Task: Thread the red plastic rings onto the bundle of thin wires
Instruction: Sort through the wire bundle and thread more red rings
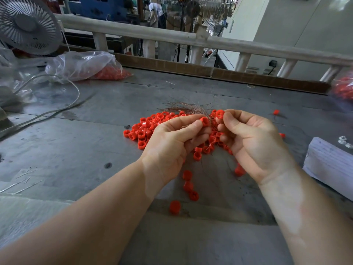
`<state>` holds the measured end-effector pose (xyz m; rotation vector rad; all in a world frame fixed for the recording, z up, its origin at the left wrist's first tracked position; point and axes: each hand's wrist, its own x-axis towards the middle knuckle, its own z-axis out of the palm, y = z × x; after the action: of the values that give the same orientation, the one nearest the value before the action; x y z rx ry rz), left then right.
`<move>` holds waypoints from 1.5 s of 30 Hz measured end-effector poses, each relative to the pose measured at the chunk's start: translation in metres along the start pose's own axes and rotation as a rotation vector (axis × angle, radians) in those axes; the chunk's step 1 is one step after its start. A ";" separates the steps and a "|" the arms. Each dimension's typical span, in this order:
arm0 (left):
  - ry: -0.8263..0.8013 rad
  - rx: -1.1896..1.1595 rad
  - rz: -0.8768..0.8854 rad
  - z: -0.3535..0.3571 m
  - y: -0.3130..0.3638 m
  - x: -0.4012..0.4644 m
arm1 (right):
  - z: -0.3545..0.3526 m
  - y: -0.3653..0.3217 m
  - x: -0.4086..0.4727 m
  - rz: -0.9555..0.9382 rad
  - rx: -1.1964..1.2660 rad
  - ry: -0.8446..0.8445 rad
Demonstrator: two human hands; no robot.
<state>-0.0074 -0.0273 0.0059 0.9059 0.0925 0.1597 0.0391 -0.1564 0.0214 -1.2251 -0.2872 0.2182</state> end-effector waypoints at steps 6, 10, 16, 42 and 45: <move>-0.004 -0.026 -0.017 0.000 0.000 0.000 | -0.002 0.000 0.001 0.109 0.142 -0.047; -0.006 -0.040 -0.031 0.001 0.001 -0.001 | -0.003 0.000 0.003 0.122 0.187 -0.059; -0.031 -0.037 -0.035 0.000 0.001 -0.001 | -0.002 0.000 0.002 0.110 0.192 -0.066; -0.156 -0.007 -0.014 0.001 0.004 -0.004 | -0.001 0.001 -0.001 0.219 0.147 -0.144; -0.153 0.003 -0.008 0.000 0.004 -0.003 | -0.001 0.001 -0.001 0.215 0.141 -0.136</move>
<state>-0.0111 -0.0260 0.0090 0.9179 -0.0452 0.0823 0.0382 -0.1574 0.0198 -1.1025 -0.2531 0.5010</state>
